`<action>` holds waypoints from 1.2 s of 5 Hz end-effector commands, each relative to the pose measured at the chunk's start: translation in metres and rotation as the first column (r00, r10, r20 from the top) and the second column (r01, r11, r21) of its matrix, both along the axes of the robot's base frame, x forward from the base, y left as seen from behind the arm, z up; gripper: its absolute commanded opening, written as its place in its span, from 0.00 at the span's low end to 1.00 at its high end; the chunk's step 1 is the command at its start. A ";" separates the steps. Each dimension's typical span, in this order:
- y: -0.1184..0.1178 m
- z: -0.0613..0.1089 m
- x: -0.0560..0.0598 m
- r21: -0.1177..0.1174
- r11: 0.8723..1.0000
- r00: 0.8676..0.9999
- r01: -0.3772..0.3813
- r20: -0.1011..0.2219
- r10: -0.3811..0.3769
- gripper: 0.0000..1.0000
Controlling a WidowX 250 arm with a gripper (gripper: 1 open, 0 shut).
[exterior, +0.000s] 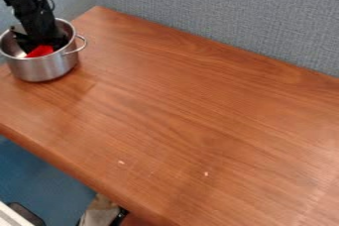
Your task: Put the red object in the metal pot
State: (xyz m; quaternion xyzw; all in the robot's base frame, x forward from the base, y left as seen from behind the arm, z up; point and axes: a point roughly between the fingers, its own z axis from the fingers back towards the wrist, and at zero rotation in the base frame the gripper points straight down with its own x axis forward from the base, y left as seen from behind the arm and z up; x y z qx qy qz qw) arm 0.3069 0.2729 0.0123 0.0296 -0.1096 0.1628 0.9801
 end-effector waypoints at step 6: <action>0.017 0.035 0.061 0.070 0.994 0.987 -0.082 0.141 0.072 1.00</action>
